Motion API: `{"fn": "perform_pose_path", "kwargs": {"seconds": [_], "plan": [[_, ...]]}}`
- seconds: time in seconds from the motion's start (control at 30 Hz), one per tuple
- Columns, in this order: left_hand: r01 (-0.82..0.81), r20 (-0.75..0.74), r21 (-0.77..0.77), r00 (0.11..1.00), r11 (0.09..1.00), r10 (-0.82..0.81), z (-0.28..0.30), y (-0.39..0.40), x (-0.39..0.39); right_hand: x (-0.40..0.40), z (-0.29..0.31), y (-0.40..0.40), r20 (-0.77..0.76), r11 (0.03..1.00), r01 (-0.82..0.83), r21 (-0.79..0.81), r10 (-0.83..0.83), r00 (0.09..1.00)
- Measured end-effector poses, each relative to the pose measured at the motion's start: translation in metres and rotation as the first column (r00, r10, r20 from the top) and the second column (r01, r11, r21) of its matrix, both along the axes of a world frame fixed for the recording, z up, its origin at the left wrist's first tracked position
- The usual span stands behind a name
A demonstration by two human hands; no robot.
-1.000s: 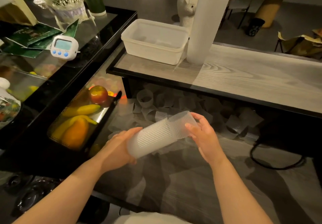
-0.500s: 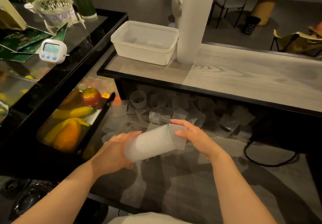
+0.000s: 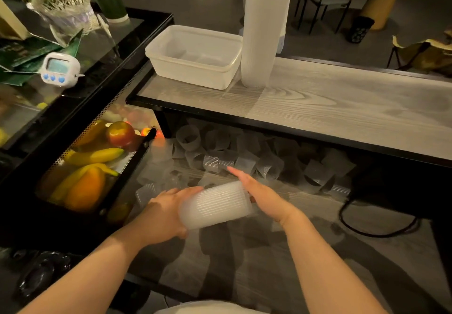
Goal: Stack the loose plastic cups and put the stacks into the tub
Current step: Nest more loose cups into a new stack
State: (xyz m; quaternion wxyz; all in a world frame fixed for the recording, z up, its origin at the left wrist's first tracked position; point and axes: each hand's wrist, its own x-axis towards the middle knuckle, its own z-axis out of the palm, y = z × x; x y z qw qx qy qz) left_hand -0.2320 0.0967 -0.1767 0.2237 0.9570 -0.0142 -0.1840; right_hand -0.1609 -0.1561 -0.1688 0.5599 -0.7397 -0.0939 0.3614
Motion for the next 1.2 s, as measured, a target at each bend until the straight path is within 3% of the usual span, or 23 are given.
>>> {"fn": "perform_pose_path", "kwargs": {"seconds": [0.17, 0.27, 0.3, 0.37, 0.4, 0.47, 0.57, 0.67, 0.87, 0.93, 1.03, 1.1, 1.2], "plan": [[-0.039, -0.035, 0.000, 0.999, 0.999, 0.039, -0.007, -0.009, 0.002, -0.003, -0.015, 0.015, -0.066, 0.987, 0.121, 0.102, -0.115, 0.991], [-0.056, -0.050, 0.006, 0.997, 0.998, 0.056, -0.009, -0.014, 0.005, 0.012, -0.033, 0.016, -0.036, 0.963, 0.263, 0.055, -0.261, 0.965], [-0.062, -0.055, 0.006, 0.997, 0.998, 0.062, -0.009, -0.015, 0.006, 0.017, -0.040, 0.015, -0.004, 0.923, 0.383, 0.032, -0.383, 0.924], [-0.073, -0.056, 0.009, 0.996, 0.997, 0.074, -0.010, -0.016, 0.007, 0.031, -0.052, 0.009, 0.055, 0.724, 0.688, -0.042, -0.686, 0.726], [-0.082, -0.054, 0.012, 0.995, 0.997, 0.082, -0.011, -0.016, 0.006, 0.039, -0.059, 0.000, 0.114, 0.630, 0.770, -0.098, -0.762, 0.638], [-0.096, -0.043, 0.018, 0.994, 0.995, 0.096, -0.014, -0.015, 0.003, 0.052, -0.069, -0.015, 0.190, 0.586, 0.784, -0.206, -0.762, 0.619], [-0.099, -0.043, 0.029, 0.994, 0.995, 0.101, -0.019, -0.013, -0.001, 0.069, -0.078, -0.024, 0.023, 0.644, 0.739, -0.198, -0.750, 0.661], [-0.096, -0.046, 0.031, 0.994, 0.995, 0.098, -0.021, -0.011, -0.003, 0.078, -0.076, -0.027, -0.072, 0.627, 0.770, -0.115, -0.779, 0.623], [-0.105, -0.025, 0.030, 0.994, 0.994, 0.106, -0.026, -0.003, -0.007, 0.057, -0.063, -0.039, 0.214, 0.552, 0.833, -0.045, -0.809, 0.548], [-0.104, -0.035, 0.022, 0.994, 0.994, 0.105, -0.027, 0.001, -0.007, 0.049, -0.051, -0.043, 0.193, 0.517, 0.855, -0.032, -0.836, 0.513], [-0.081, -0.045, 0.016, 0.996, 0.997, 0.081, -0.028, 0.005, -0.007, 0.032, -0.036, -0.046, 0.073, 0.575, 0.815, 0.070, -0.818, 0.570], [-0.074, -0.047, 0.008, 0.996, 0.997, 0.074, -0.029, 0.006, -0.007, 0.019, -0.027, -0.044, 0.069, 0.679, 0.717, 0.157, -0.732, 0.678], [-0.066, -0.031, 0.008, 0.997, 0.998, 0.066, -0.028, 0.006, -0.006, 0.009, -0.017, -0.037, 0.112, 0.800, 0.584, 0.137, -0.598, 0.793]]}}
